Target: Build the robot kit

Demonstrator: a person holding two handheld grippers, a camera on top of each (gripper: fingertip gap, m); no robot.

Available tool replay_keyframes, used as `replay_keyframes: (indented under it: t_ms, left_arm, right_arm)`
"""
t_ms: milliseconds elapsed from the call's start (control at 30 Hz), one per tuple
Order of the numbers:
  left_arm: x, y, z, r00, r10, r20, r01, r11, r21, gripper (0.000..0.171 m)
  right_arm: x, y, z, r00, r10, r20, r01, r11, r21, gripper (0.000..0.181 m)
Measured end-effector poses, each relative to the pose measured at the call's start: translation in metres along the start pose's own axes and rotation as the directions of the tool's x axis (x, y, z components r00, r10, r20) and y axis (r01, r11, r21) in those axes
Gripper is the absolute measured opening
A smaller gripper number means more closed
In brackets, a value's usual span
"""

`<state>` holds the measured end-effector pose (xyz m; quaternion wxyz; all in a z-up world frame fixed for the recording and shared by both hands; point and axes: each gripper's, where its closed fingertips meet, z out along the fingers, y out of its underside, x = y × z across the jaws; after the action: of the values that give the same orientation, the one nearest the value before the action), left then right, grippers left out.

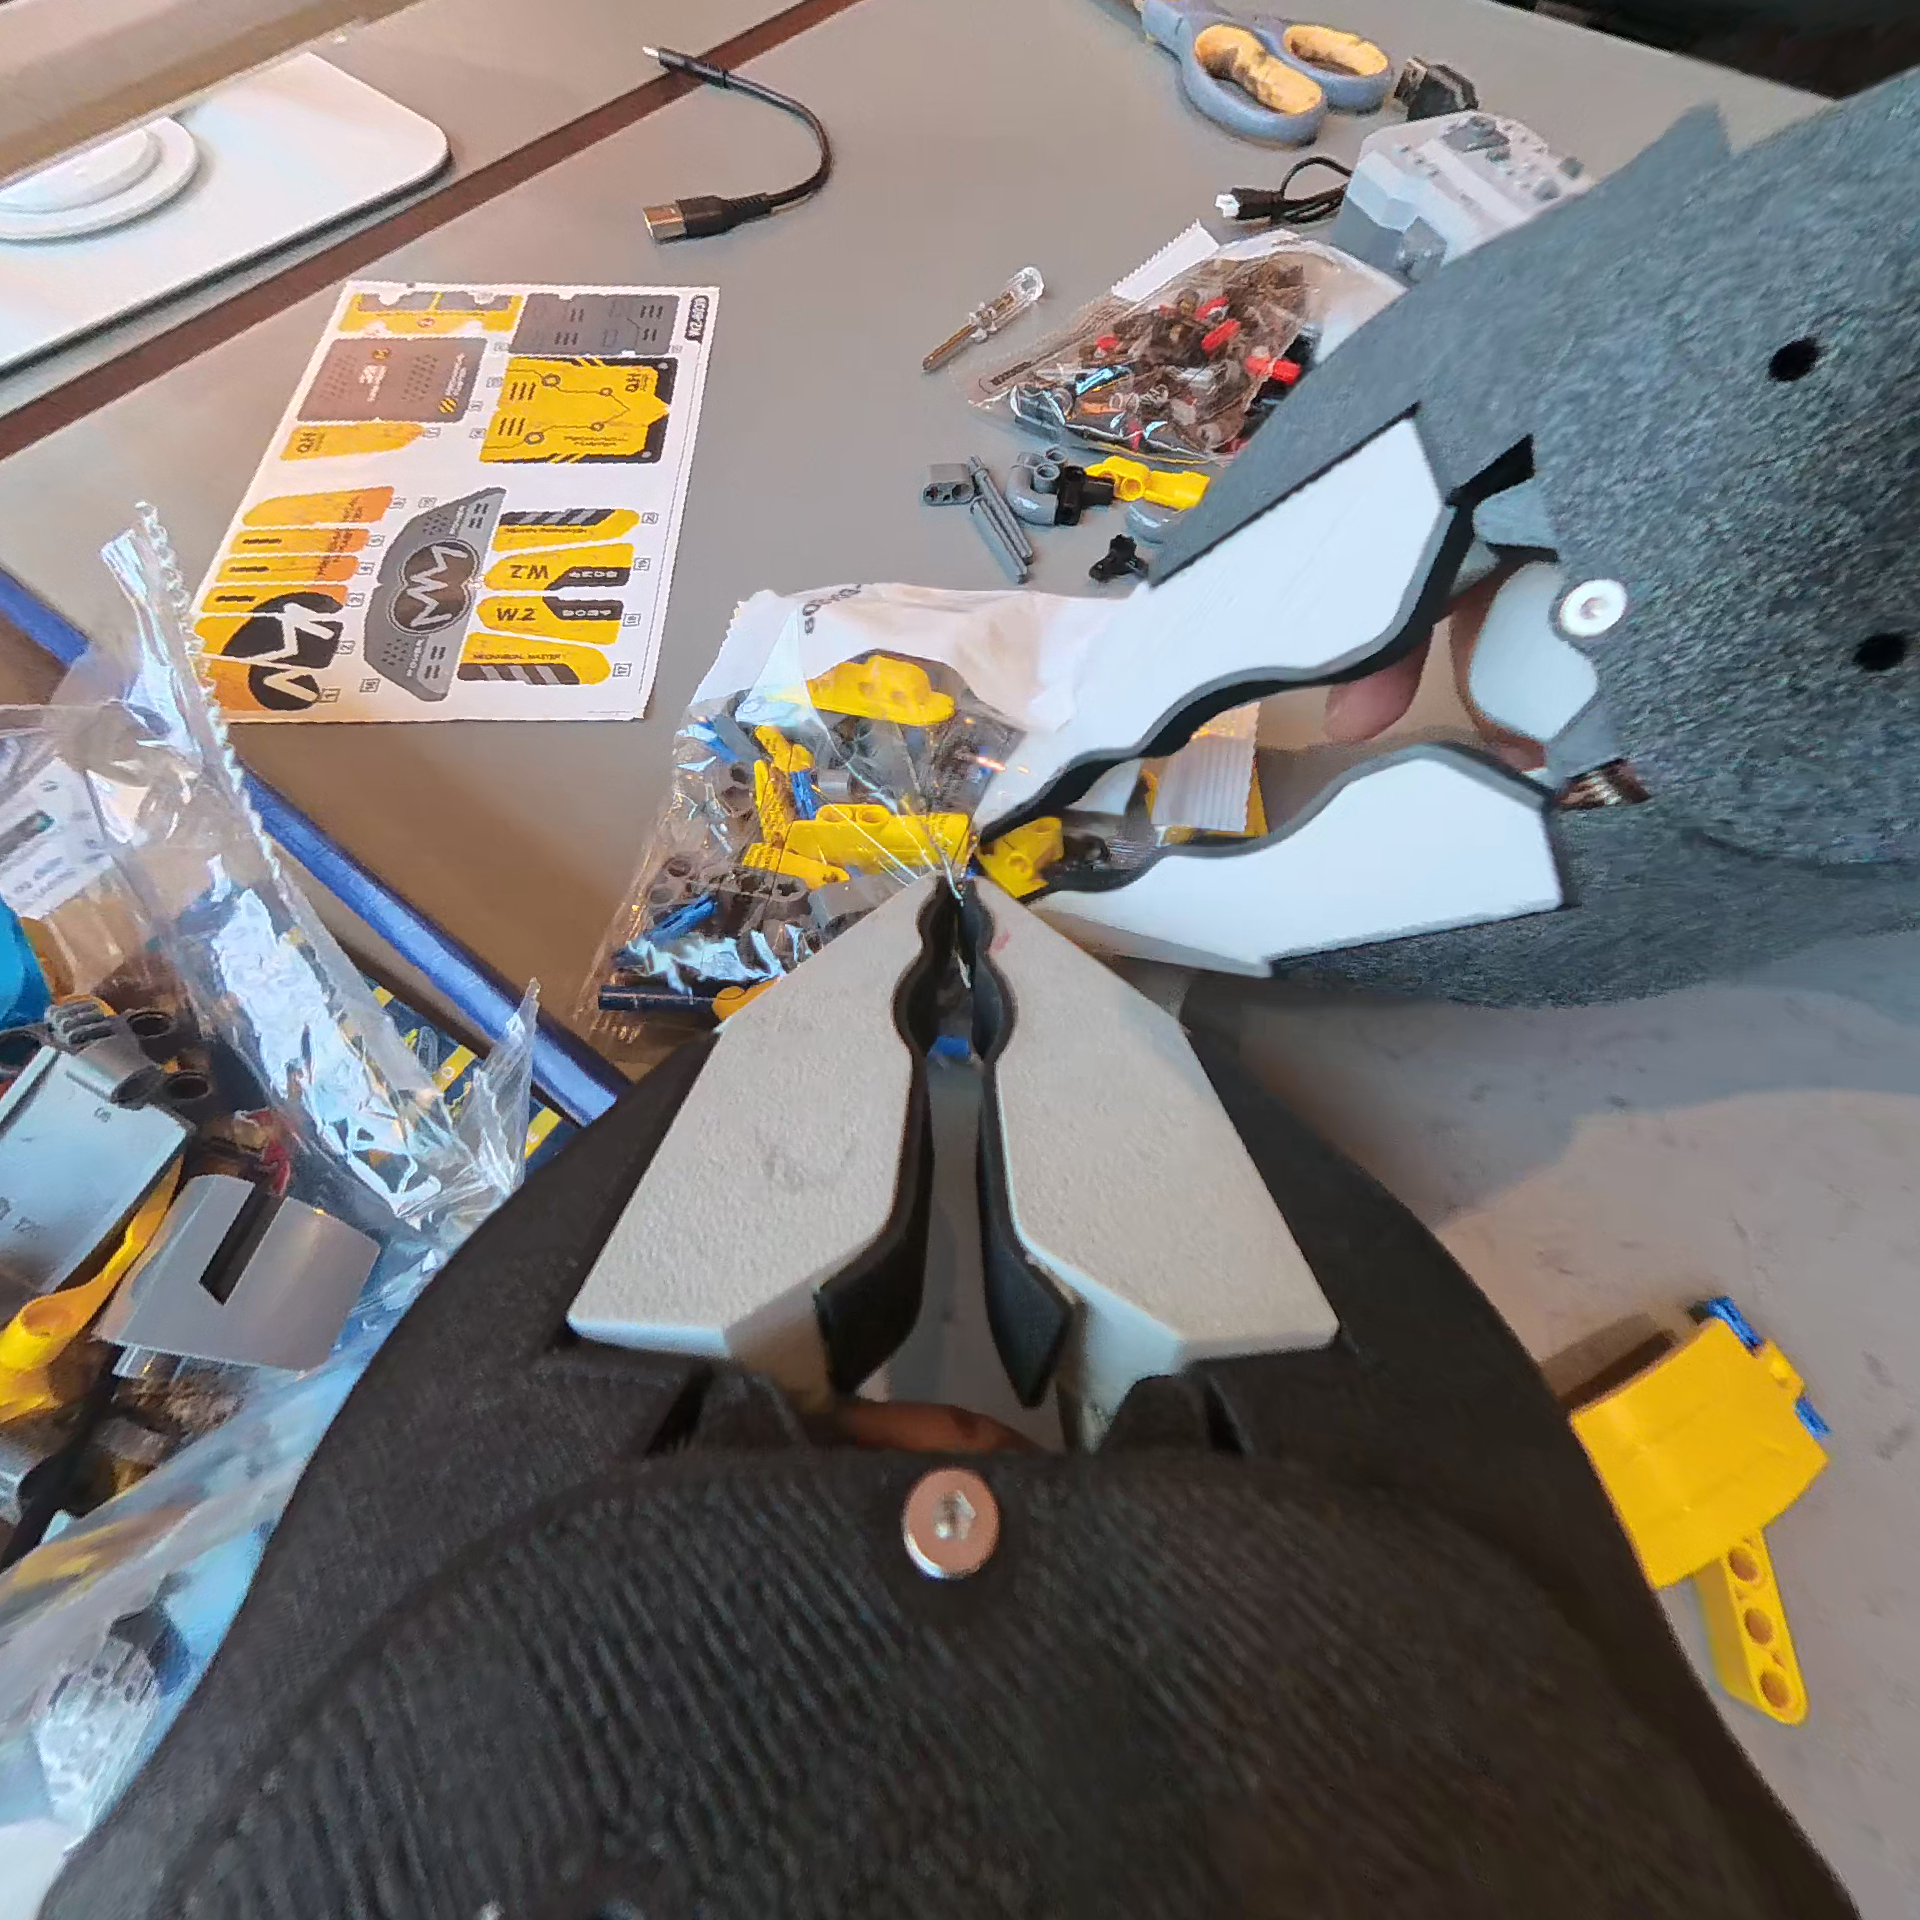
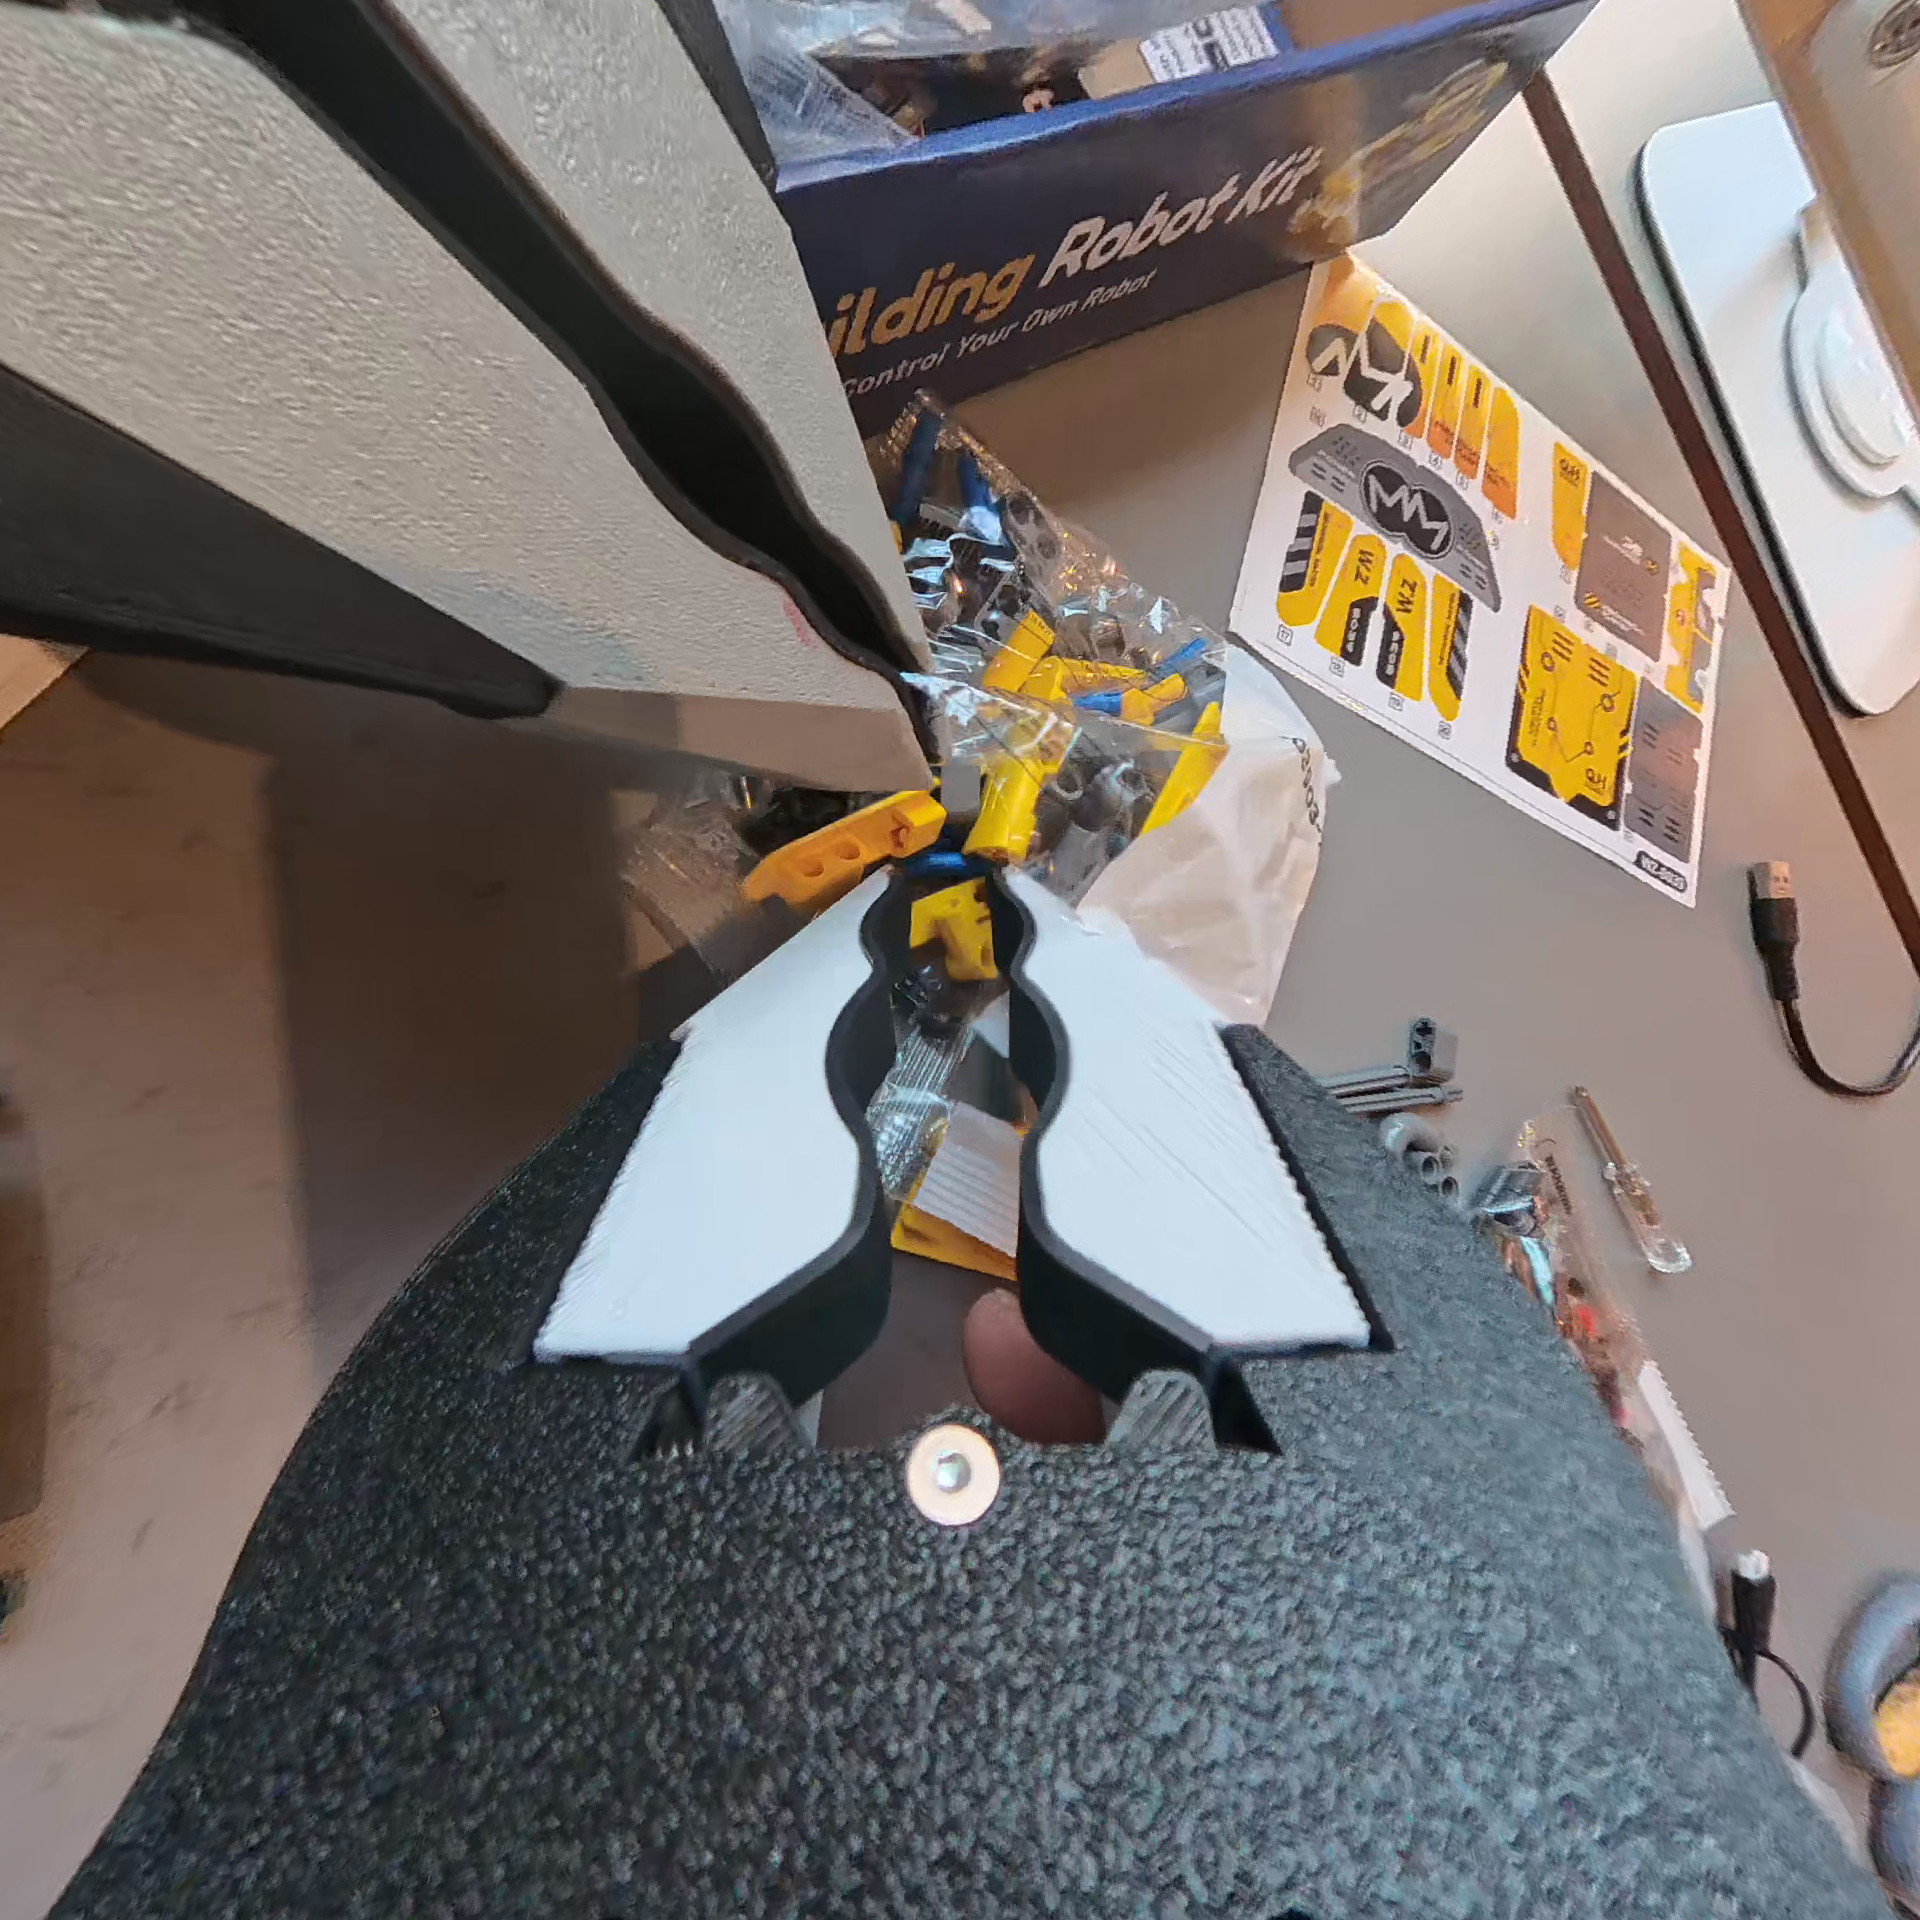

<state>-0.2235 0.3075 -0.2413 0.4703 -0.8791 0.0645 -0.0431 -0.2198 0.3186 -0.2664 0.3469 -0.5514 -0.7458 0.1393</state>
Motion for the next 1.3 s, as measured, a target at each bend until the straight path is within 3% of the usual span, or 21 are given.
replay_keyframes:
  t_ms: [233,633,900,1300]
  left_arm:
    - [0.001,0.002,0.002,1.000,0.028,0.013,-0.028,1.000,-0.012,0.000]
    - [0.001,0.000,0.002,1.000,0.004,0.001,-0.004,1.000,-0.002,0.000]
    - [0.001,0.001,0.002,1.000,-0.007,-0.010,0.007,1.000,0.000,0.000]
    - [-0.002,0.001,0.001,1.000,0.003,0.002,-0.003,1.000,0.003,0.000]
  right_arm:
    - [0.001,-0.001,0.001,0.997,0.073,-0.014,-0.073,0.997,-0.007,0.020]
    - [-0.002,-0.004,0.005,0.999,0.037,0.007,-0.037,0.999,-0.002,0.022]
    - [-0.002,-0.002,0.003,0.999,-0.032,0.002,0.032,1.000,0.001,0.013]
    - [0.003,0.000,-0.009,0.979,-0.200,-0.049,0.200,0.980,-0.006,0.018]
